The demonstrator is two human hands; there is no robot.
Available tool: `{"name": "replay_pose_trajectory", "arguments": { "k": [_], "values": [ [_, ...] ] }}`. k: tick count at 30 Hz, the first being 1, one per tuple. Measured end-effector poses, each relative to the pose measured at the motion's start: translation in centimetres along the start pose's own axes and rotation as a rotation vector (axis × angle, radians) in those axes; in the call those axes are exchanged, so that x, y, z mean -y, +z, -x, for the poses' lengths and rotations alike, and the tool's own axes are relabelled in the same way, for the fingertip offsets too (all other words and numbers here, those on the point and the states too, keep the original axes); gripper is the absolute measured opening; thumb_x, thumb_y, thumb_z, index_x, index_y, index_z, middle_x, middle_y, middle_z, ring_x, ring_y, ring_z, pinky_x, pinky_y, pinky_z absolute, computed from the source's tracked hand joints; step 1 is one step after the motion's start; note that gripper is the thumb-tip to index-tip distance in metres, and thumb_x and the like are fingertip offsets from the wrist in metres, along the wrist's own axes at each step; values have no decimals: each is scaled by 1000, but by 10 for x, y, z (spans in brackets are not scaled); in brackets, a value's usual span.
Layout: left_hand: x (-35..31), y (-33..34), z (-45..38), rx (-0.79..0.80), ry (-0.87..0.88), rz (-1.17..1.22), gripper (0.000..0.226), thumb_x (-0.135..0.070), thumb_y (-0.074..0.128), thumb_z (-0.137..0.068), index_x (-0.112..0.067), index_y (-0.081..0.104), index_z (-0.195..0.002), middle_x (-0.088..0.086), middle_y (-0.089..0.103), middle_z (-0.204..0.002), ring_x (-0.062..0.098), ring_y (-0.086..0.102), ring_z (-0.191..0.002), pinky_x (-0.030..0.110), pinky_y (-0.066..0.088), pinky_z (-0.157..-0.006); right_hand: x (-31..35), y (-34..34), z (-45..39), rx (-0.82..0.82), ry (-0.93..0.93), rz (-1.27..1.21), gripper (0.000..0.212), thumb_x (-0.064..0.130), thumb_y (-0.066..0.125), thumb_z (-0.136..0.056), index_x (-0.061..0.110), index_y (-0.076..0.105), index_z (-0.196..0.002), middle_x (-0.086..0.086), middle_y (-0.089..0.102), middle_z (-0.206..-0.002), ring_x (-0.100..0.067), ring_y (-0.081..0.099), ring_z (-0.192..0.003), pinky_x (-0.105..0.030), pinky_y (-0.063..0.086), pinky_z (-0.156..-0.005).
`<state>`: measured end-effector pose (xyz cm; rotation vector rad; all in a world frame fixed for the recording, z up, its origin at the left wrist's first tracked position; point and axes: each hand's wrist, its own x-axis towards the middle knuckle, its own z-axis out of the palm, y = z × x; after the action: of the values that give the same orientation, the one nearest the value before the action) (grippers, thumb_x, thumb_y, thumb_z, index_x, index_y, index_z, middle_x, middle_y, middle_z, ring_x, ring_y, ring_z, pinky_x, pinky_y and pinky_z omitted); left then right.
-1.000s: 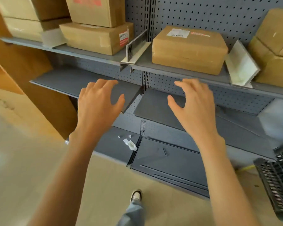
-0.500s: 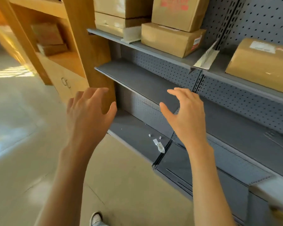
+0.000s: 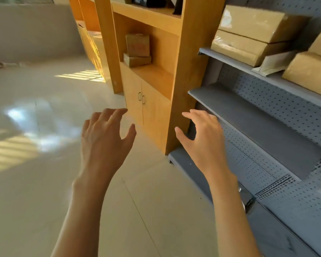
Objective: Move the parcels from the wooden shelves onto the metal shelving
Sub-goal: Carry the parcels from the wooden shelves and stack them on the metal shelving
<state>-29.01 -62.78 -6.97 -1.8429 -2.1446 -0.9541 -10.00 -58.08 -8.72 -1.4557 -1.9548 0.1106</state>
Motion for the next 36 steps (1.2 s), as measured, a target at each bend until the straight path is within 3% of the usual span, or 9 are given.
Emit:
{"name": "replay_pose_trajectory", "arguments": {
  "k": [8, 20, 24, 36],
  "values": [
    [87, 15, -67, -7, -105, 9, 39, -28, 64, -86, -11, 63, -121, 12, 64, -118, 36, 56, -107, 47, 43, -88, 42, 75, -75, 68, -41, 11, 39, 33, 66, -88, 14, 62, -121, -5, 60, -125, -24, 49, -118, -37, 34, -99],
    [159, 73, -267, -91, -9, -41, 38, -27, 66, -85, -9, 64, -118, 14, 65, -115, 37, 58, -106, 49, 44, -88, 64, 180, -280, 10, -87, -88, 39, 33, 62, -91, 14, 60, -124, -6, 58, -128, -23, 47, -121, -39, 35, -101],
    [179, 94, -335, -133, 5, -79, 38, -26, 68, -83, -7, 65, -116, 15, 67, -112, 39, 59, -103, 50, 46, -86, 71, 211, -353, -6, -93, -129, 40, 35, 61, -91, 15, 59, -126, -4, 57, -129, -21, 46, -123, -33, 32, -100],
    [253, 172, -487, -103, 10, -67, 38, -27, 69, -82, -7, 66, -114, 16, 67, -111, 40, 60, -101, 51, 47, -83, 66, 312, -489, 10, -40, -106, 40, 36, 60, -91, 18, 58, -127, -2, 55, -130, -19, 43, -124, -36, 33, -103]
  ]
}}
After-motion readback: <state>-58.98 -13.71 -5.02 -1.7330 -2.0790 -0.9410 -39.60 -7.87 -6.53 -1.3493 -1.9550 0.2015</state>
